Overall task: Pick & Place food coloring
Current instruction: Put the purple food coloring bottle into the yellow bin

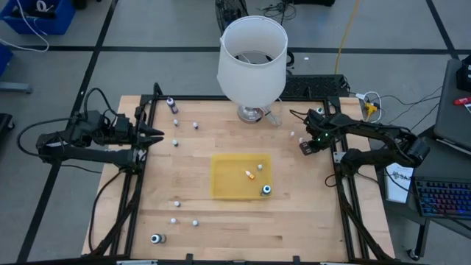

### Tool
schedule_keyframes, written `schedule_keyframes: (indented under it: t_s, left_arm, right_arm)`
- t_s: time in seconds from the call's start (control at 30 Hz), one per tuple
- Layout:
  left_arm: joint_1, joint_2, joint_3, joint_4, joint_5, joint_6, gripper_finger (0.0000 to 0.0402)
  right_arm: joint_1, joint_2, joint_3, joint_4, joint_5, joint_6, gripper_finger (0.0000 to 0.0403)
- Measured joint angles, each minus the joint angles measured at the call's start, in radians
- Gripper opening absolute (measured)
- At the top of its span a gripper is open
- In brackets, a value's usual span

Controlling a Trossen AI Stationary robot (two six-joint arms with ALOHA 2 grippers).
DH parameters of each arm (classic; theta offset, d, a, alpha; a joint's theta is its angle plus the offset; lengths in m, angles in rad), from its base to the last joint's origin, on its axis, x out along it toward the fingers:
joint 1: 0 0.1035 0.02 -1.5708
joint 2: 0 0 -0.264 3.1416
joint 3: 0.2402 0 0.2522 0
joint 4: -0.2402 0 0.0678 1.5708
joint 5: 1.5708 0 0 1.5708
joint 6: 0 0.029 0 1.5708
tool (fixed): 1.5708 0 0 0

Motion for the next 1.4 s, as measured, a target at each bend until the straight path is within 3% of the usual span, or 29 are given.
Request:
schedule_keyframes:
  t_s: [0.27,0.47,0.6,0.8,1.13,1.4]
  left_arm:
    - [0.0,0.0,0.0,0.0,0.0,0.0,0.0067]
    - [0.0,0.0,0.0,0.0,0.0,0.0,0.0067]
    - [0.0,0.0,0.0,0.0,0.0,0.0,0.0067]
    - [0.0,0.0,0.0,0.0,0.0,0.0,0.0067]
    - [0.0,0.0,0.0,0.0,0.0,0.0,0.0067]
    - [0.0,0.0,0.0,0.0,0.0,0.0,0.0067]
  right_arm:
    - [0.16,-0.187,0.088,-0.022,-0.026,0.039,0.0059]
    - [0.368,-0.343,0.098,0.25,-0.025,0.139,0.0059]
    - [0.488,-0.327,0.137,0.412,-0.026,0.145,0.0059]
    - [0.61,-0.11,0.369,0.349,0.009,0.067,0.0059]
    - [0.729,0.427,0.954,0.096,0.032,-0.17,0.0058]
    - [0.769,0.716,1.127,0.045,0.029,-0.293,0.0058]
